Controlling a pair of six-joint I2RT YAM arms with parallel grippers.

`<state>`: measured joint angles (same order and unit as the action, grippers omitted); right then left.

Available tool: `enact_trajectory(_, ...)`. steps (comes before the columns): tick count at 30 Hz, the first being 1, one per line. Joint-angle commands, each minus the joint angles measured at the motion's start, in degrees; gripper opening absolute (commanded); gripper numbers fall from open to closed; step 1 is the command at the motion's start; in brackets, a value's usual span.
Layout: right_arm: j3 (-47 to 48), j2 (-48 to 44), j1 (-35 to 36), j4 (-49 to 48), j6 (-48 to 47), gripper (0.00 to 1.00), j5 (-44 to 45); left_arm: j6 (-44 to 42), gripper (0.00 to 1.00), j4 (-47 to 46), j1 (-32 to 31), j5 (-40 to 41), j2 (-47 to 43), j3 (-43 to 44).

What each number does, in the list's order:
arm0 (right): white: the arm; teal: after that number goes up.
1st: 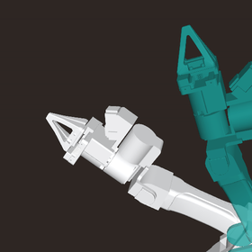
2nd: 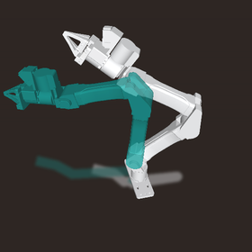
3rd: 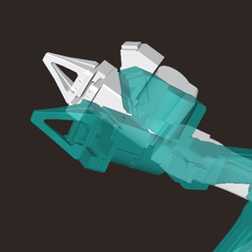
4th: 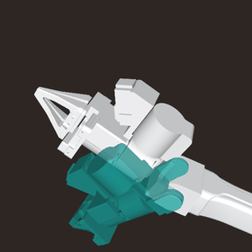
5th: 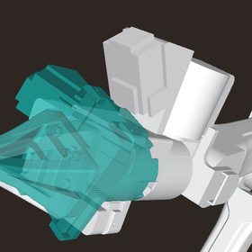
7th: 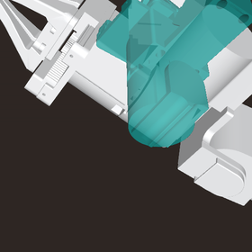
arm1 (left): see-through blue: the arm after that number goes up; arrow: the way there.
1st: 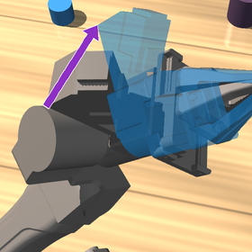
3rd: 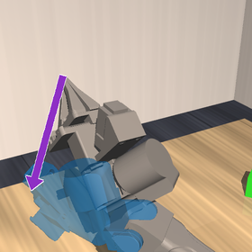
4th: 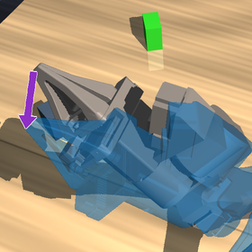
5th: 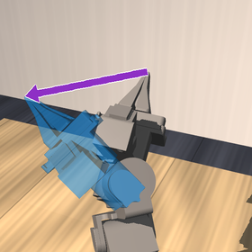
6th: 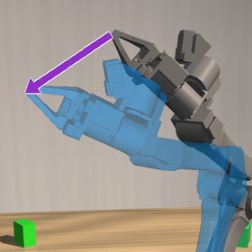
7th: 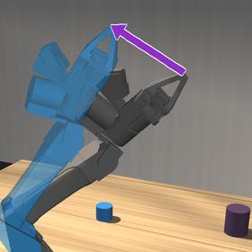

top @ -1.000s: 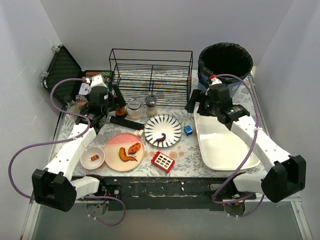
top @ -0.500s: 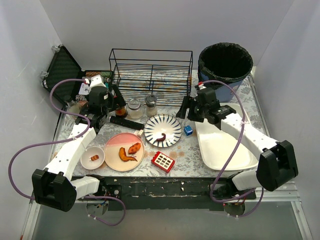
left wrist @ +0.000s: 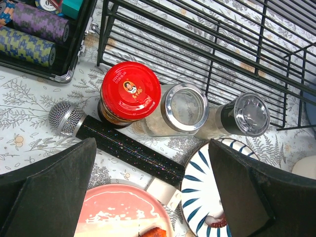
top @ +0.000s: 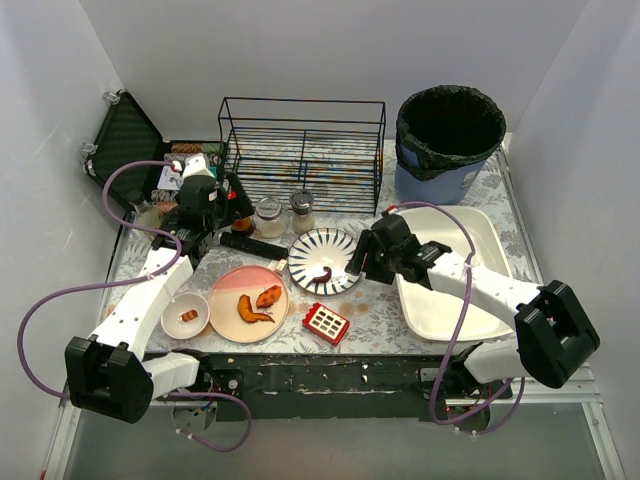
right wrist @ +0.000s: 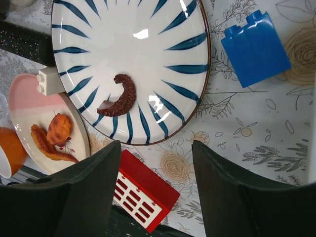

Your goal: Clear the kitchen counter

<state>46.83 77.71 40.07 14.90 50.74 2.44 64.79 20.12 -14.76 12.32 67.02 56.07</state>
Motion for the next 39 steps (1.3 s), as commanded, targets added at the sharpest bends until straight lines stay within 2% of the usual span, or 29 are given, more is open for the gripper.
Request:
enact_trajectory(1, -0.33, -2.04, 2.37, -1.63, 7.52, 0.66, 8.01, -0.19, 0.98, -0.52, -0.18, -2.03, -0.14, 0.09)
enact_trajectory(12, -0.16, 5.34, 3.26, -2.06, 12.1, 0.61, 15.23, -0.37, 0.98, -1.4, -0.09, -5.37, -1.46, -0.88)
enact_trajectory(25, 1.42, 12.2, 3.17, -4.44, 11.58, 0.57, 14.97, -0.63, 0.98, -1.57, -0.18, -6.78, -1.28, -0.79)
enact_trajectory(29, 7.12, 11.24, 3.87, 3.89, 8.95, 0.59, 18.64, -0.99, 0.98, -1.57, -0.18, -6.25, -1.54, -0.44)
enact_trajectory(33, 14.94, 10.96, 4.22, 8.38, 0.17, 0.72, 21.64, -1.25, 0.98, -1.57, -0.09, -6.16, -1.2, 0.0)
enact_trajectory(36, 24.94, 15.35, 4.83, 11.19, -7.99, 0.8, 21.91, -1.42, 0.98, -1.57, -0.09, -5.9, -0.41, 0.53)
enact_trajectory(39, 36.8, 22.2, 5.54, 15.24, -13.28, 0.84, 22.7, -0.47, 0.98, -0.79, 0.08, -4.59, -0.23, 1.05)
